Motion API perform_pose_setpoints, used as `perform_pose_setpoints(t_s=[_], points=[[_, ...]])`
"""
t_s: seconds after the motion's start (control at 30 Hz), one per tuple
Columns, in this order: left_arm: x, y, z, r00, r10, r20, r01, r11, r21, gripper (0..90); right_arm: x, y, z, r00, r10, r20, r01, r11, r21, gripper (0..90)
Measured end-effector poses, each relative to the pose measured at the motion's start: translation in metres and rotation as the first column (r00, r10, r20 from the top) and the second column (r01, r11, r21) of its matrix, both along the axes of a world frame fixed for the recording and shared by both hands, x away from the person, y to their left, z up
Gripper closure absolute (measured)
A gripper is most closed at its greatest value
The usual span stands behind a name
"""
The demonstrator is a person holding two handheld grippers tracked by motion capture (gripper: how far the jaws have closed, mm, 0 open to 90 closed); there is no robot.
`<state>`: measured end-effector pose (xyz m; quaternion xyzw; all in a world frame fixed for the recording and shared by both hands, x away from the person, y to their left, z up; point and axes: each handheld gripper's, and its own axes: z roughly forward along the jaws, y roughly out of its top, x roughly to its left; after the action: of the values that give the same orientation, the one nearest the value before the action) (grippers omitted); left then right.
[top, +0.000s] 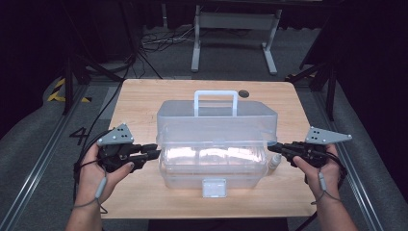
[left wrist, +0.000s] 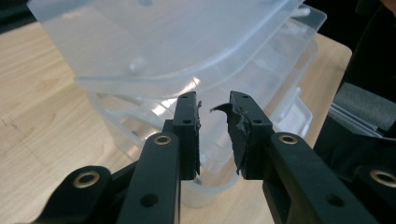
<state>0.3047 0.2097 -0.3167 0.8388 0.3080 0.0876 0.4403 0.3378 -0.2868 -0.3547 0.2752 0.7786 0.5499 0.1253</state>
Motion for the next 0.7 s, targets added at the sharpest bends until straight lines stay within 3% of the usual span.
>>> perform_pose_setpoints(t_s=[0.07, 0.23, 0.5, 0.7], points=[[0.001, -0.002, -0.004, 0.9997, -0.011, -0.020, 0.011, 0.9998, 0.017, 75.2, 0.000, 0.000, 0.000, 1.0000, -0.001, 0.002, 0.001, 1.0000, 0.001, 90.0], [0.007, -0.006, -0.013, 0.9995, 0.000, -0.030, 0.000, 1.0000, 0.009, 77.6, 0.000, 0.000, 0.000, 1.0000, -0.002, 0.003, 0.002, 1.0000, 0.002, 90.0], [0.017, -0.018, -0.024, 0.9989, 0.038, 0.028, -0.036, 0.9983, -0.045, 89.5, -0.001, 0.000, -0.001, 1.0000, -0.003, 0.008, 0.003, 1.0000, 0.003, 90.0], [0.019, -0.019, -0.023, 0.9979, 0.060, 0.027, -0.057, 0.9951, -0.081, 89.9, -0.002, -0.001, 0.000, 1.0000, -0.004, 0.006, 0.004, 0.9999, 0.010, 90.0]])
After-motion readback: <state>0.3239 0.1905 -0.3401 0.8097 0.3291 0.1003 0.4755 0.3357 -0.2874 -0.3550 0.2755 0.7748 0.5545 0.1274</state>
